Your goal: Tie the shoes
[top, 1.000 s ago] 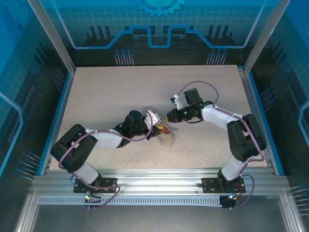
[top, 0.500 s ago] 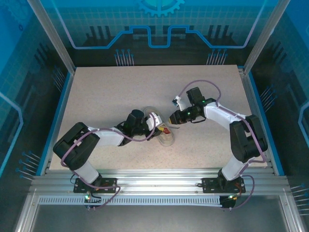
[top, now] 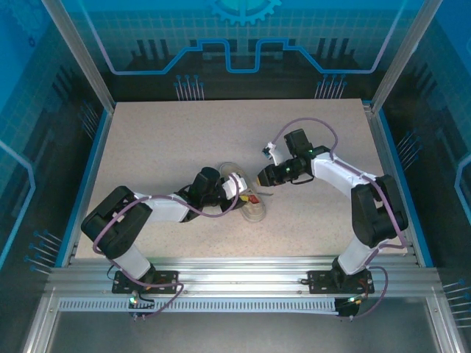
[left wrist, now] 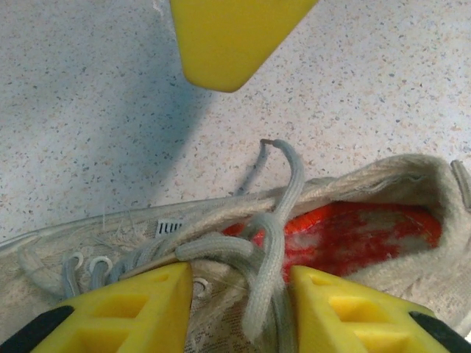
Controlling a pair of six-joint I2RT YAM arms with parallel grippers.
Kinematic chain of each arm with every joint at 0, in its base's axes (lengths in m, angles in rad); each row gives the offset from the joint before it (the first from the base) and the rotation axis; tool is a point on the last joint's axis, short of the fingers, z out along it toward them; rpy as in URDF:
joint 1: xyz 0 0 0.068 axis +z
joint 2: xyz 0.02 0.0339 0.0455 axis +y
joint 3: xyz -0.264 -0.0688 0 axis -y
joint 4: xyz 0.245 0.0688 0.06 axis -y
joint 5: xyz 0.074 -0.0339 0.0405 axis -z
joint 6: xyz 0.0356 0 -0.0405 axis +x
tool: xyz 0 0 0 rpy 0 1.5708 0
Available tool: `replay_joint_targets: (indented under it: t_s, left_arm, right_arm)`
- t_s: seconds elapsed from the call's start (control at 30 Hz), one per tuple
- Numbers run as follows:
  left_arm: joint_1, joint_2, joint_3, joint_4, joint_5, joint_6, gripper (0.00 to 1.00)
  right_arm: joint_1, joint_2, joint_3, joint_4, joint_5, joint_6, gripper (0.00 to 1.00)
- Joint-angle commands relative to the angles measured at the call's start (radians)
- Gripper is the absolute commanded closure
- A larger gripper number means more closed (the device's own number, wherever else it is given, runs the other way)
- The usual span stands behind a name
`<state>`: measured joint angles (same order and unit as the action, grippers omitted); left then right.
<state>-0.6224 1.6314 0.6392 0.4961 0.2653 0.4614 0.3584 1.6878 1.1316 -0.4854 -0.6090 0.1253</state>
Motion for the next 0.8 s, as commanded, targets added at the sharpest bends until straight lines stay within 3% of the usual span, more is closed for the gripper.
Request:
replay_joint_targets:
  t_s: [0.0, 0.13, 0.33, 0.77]
  left_arm:
    - [-0.021, 0.015, 0.042, -0.058, -0.033, 0.05, 0.61]
    - [-0.031, 0.033, 0.054, -0.069, -0.075, 0.056, 0.63]
    - [-0.031, 0.011, 0.047, -0.049, -0.089, 0.028, 0.99]
    - [-0.016, -0.035, 0.042, -0.005, -0.065, -0.021, 1.0]
  right_arm:
    - [-0.01, 0.026, 0.023, -0.042, -0.011, -0.016, 0.76]
    - [-0.01, 0.032, 0.029, -0.048, -0.012, -0.017, 0.74]
    - [-0.011, 0.042, 0.027, -0.043, -0.025, -0.022, 0.73]
    - [0.008, 0.092, 0.03, 0.081, -0.117, 0.077, 0.73]
